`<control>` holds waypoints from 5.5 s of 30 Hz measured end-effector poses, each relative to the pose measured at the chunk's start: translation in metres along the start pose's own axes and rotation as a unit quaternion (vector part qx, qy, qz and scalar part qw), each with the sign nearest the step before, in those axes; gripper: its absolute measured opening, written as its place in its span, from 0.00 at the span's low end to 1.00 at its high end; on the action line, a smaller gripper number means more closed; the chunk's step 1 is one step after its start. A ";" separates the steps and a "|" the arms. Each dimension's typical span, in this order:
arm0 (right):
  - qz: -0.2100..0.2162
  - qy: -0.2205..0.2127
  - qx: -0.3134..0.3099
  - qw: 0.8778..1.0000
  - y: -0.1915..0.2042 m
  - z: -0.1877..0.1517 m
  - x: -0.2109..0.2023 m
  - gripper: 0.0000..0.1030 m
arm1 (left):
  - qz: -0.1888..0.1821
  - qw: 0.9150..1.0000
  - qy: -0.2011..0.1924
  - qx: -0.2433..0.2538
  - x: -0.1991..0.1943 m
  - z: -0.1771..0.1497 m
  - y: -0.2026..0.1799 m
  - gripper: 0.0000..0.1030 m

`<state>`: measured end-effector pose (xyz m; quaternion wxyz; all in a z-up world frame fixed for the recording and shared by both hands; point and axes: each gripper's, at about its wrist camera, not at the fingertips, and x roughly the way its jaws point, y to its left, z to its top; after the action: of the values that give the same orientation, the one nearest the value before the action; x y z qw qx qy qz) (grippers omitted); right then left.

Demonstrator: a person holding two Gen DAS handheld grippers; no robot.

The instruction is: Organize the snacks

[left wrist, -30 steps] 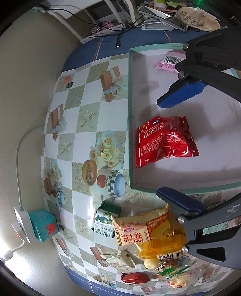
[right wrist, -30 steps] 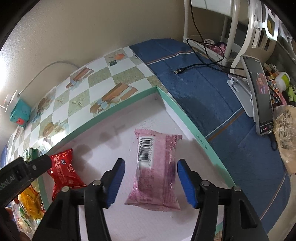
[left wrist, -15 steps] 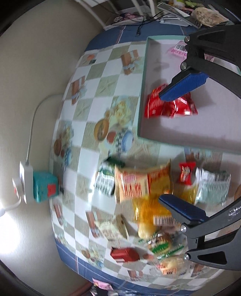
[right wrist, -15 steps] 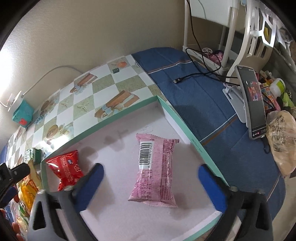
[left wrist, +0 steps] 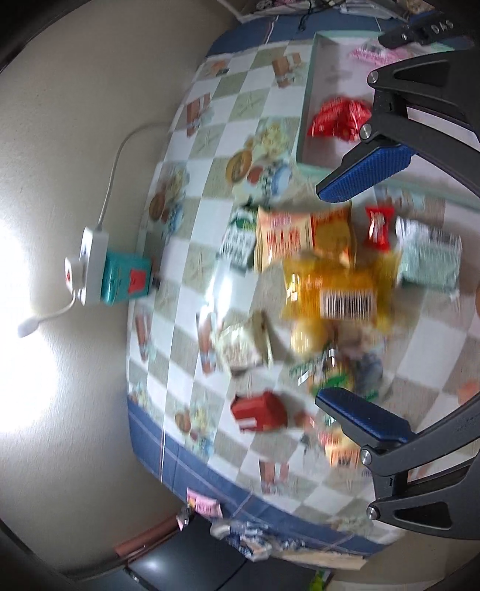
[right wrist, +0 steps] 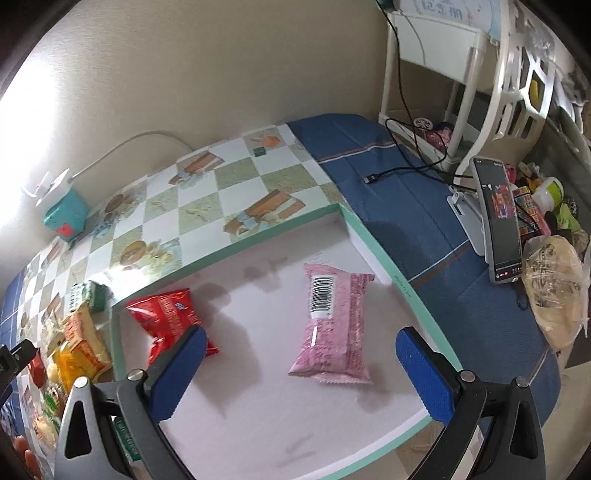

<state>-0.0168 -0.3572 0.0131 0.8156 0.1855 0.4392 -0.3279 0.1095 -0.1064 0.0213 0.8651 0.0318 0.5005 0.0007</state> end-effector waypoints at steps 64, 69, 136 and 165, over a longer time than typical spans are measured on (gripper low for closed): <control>0.155 0.056 -0.203 0.965 0.242 -0.109 -0.040 1.00 | 0.013 0.973 0.091 -0.211 0.026 -0.042 0.259 0.97; 0.152 0.069 -0.188 0.968 0.237 -0.102 -0.021 1.00 | -0.015 0.973 0.106 -0.202 0.042 -0.038 0.245 0.97; 0.136 0.093 -0.202 0.966 0.251 -0.089 0.046 0.66 | -0.029 0.978 0.158 -0.137 0.117 -0.014 0.174 0.55; 0.159 0.096 -0.196 0.963 0.249 -0.080 0.032 0.67 | -0.039 0.973 0.164 -0.155 0.115 -0.020 0.183 0.55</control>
<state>0.1223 -0.1438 -0.0539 0.8316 0.1194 0.5360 -0.0823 0.1553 0.0806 -0.0779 0.7651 -0.1227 0.6302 0.0494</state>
